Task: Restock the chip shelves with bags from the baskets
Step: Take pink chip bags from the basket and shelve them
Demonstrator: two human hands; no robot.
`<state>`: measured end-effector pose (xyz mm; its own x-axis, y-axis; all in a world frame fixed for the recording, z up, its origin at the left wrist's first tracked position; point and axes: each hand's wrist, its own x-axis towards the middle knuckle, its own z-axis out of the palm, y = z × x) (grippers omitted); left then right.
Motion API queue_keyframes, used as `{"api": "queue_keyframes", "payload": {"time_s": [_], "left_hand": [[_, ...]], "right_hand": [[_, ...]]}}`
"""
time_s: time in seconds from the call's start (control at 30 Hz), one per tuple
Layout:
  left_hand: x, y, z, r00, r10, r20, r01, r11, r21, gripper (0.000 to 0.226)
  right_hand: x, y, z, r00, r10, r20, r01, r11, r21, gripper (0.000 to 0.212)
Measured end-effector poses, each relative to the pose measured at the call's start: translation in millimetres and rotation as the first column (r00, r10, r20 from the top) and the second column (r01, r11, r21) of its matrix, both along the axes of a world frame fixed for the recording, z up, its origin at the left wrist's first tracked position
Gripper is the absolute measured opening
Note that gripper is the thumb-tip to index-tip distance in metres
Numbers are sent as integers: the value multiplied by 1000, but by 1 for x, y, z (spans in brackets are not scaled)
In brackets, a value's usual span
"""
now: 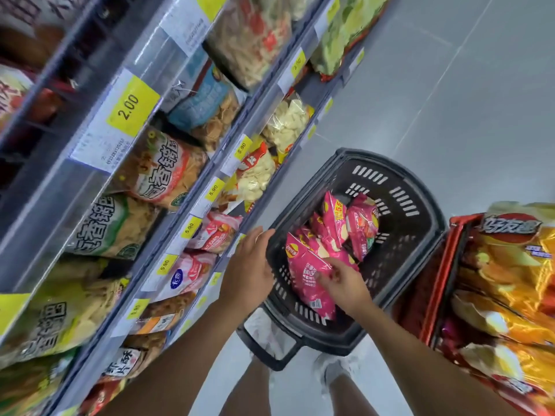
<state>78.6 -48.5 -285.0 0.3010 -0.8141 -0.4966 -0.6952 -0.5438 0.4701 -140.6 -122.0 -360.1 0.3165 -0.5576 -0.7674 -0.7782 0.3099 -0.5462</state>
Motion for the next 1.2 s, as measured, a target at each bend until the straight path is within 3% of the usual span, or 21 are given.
{"api": "queue_keyframes", "payload": {"time_s": [0.07, 0.13, 0.2, 0.33, 0.43, 0.5, 0.67, 0.83, 1.0, 1.13, 1.2], "left_hand": [[-5, -2, 6, 998, 29, -51, -30, 999, -29, 60], [-10, -9, 16, 982, 110, -153, -115, 993, -19, 56], [-16, -18, 27, 923, 225, -313, -214, 974, 70, 67], [-27, -42, 45, 758, 326, -565, -221, 943, 249, 102], [-38, -55, 58, 569, 370, -734, -146, 924, 352, 74], [-47, -59, 63, 484, 377, -790, -120, 923, 367, 67], [-57, -60, 64, 528, 421, -738, -232, 907, 351, 50], [-61, -56, 64, 470, 474, -745, -354, 874, 333, 58], [-65, -54, 56, 454, 494, -741, -372, 861, 347, 51], [-67, -54, 53, 542, 447, -712, -314, 893, 322, 62], [-69, -54, 52, 723, 374, -581, -327, 926, 189, 60]], "right_hand": [[-10, -9, 21, 985, -161, 55, 157, 985, 68, 45], [-19, -23, 44, 930, -346, 125, 329, 934, 140, 27], [-27, -40, 70, 844, -501, 192, 457, 859, 232, 16], [-45, -68, 115, 719, -612, 328, 458, 773, 439, 46], [-55, -77, 128, 711, -588, 386, 392, 787, 477, 68], [-59, -77, 132, 701, -593, 396, 394, 785, 477, 71], [-63, -70, 138, 699, -594, 398, 442, 797, 412, 60], [-70, -50, 137, 752, -558, 351, 368, 797, 478, 70], [-66, -35, 142, 781, -536, 321, 356, 803, 478, 48], [-66, -33, 142, 784, -541, 304, 401, 816, 417, 32], [-67, -32, 140, 777, -556, 295, 441, 815, 376, 27]]}}
